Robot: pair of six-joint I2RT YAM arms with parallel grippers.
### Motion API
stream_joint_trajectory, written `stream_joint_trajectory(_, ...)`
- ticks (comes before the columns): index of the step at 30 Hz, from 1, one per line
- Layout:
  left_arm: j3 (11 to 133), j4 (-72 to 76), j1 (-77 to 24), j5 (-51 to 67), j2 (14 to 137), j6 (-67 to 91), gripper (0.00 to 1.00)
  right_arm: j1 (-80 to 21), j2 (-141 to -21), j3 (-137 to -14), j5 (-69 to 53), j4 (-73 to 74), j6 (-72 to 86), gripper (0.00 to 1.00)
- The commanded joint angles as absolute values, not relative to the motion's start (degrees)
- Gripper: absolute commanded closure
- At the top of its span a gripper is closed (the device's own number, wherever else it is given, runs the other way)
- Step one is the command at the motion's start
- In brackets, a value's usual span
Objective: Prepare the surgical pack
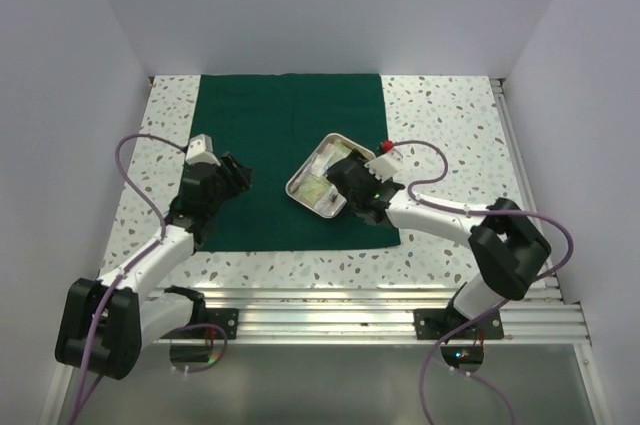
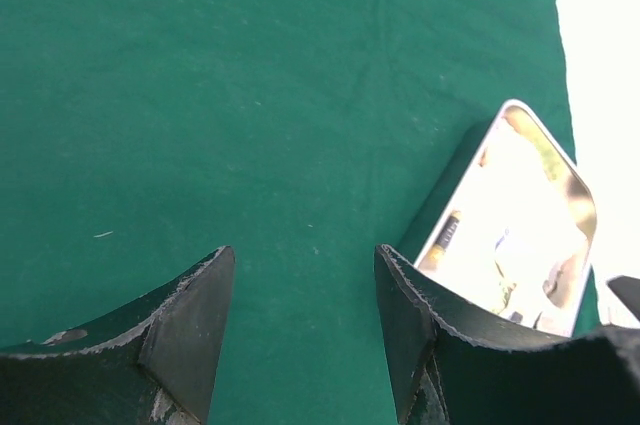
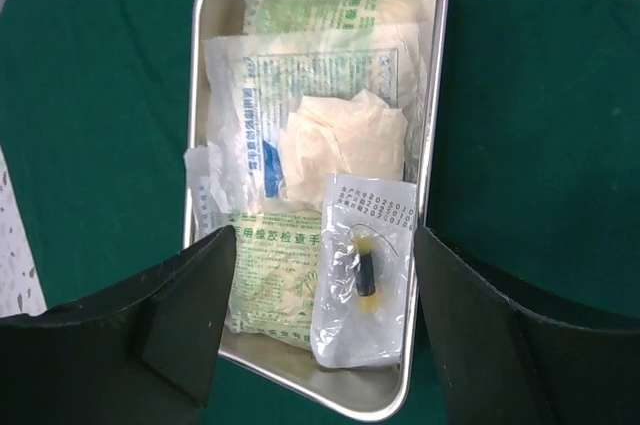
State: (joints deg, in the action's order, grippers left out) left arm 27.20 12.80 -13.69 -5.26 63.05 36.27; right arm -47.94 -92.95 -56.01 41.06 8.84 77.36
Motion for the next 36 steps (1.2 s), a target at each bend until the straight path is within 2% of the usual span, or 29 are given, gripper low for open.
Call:
stream_joint_trajectory(1,27.77,11.78,-14.15,-9.49,61.26,34.89,0.38,-47.11,-86.58,-56.69,44.66,10.81,71.30,0.25)
stream_joint_trajectory(3,28.56,9.85,-14.06,-11.42,60.91,34.80,0.38,-43.87,-83.16,-54.94,40.28,8.28,63.86,0.26)
stream_joint_trajectory(6,30.23,5.64,-13.98,-14.67,59.94,35.42,0.37,-35.27,-81.48,-53.43,25.00,1.60,54.01,0.30)
stream_joint_trajectory(7,30.84,4.06,-13.80,-15.46,59.16,35.94,0.37,-30.89,-82.17,-54.66,22.00,3.32,52.40,0.31)
stream_joint_trajectory(8,32.07,2.39,-13.45,-17.12,58.89,37.77,0.32,-29.11,-82.96,-57.63,16.75,3.60,50.21,0.31)
stream_joint_trajectory(9,32.43,-0.41,-12.23,-17.40,58.45,38.75,0.22,-27.09,-84.27,-59.48,13.74,3.60,45.49,0.32)
stream_joint_trajectory(10,32.69,-2.61,-11.35,-16.97,57.84,39.37,0.19,-23.33,-87.77,-61.85,11.01,6.39,44.31,0.33)
stream_joint_trajectory(15,32.96,-6.84,-2.48,-8.79,56.78,40.96,0.17,-12.67,-100.61,-73.90,-8.73,5.90,38.16,0.34)
stream_joint_trajectory(23,32.61,-12.30,-0.53,-14.94,53.53,42.36,0.21,-5.63,-122.75,-91.64,-19.51,8.52,35.51,0.37)
stream_joint_trajectory(33,30.06,-11.08,6.24,-11.78,56.07,42.89,0.22,-5.45,-130.42,-94.92,-20.30,6.59,36.21,0.40)
stream_joint_trajectory(36,29.36,-9.67,7.64,-9.93,58.00,43.15,0.22,-5.62,-131.57,-94.92,-21.62,5.54,36.91,0.45)
